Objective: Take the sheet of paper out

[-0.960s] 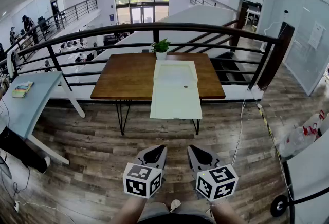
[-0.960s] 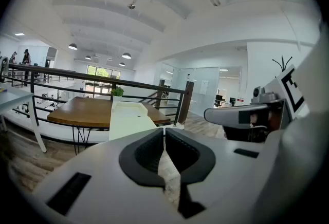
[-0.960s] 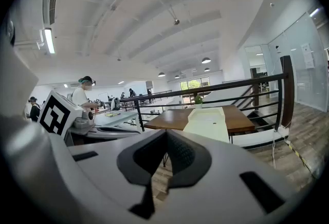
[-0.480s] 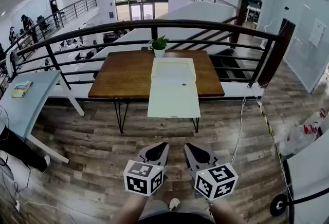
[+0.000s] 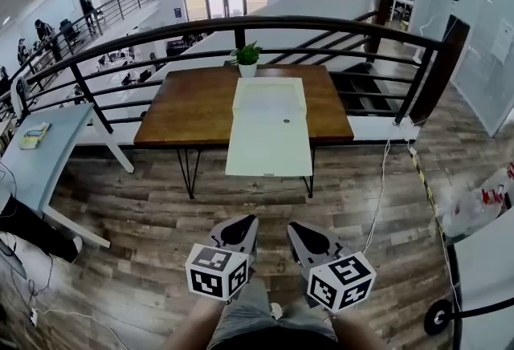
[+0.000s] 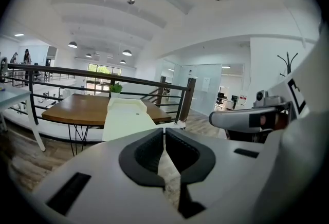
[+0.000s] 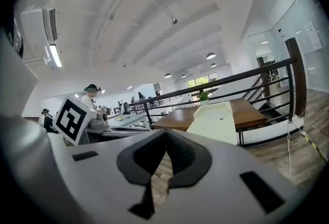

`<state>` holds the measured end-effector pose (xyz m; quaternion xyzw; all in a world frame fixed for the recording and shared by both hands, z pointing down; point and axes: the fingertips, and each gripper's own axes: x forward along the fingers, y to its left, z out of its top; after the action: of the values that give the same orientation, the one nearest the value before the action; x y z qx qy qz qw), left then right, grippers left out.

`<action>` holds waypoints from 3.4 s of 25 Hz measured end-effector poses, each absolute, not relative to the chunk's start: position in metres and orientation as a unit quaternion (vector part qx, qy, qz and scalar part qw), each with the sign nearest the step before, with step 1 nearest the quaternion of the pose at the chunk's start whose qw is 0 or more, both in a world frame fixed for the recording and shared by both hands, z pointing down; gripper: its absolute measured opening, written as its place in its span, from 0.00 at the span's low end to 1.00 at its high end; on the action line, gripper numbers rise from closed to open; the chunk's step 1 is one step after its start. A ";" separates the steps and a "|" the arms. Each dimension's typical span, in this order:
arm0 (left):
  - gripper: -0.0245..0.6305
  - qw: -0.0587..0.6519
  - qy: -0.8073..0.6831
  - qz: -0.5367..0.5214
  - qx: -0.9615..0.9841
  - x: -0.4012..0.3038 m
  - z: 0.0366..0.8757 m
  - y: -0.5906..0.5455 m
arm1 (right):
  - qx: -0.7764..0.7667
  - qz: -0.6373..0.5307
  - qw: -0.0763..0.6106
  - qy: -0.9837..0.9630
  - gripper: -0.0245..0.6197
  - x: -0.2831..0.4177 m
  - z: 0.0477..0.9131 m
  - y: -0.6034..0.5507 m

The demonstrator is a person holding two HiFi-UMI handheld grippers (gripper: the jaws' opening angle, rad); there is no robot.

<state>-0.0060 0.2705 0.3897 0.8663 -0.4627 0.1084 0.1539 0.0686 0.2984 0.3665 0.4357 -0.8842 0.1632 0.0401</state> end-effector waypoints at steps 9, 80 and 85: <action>0.07 0.168 -0.455 0.113 0.867 0.012 0.398 0.220 | 0.430 0.170 0.051 -0.885 0.08 0.074 0.373 0.248; 0.07 0.293 -0.415 0.174 0.844 -0.010 0.490 -0.195 | 0.415 0.236 0.199 -0.856 0.08 0.058 0.484 -0.224; 0.07 0.308 -0.420 0.168 0.837 -0.010 0.498 -0.208 | 0.406 0.232 0.226 -0.855 0.08 0.055 0.499 -0.241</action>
<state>-0.0100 -0.2078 0.4983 0.8373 -0.4196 0.1679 0.3077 0.0554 -0.2407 0.4990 0.4056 -0.8548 0.2317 0.2264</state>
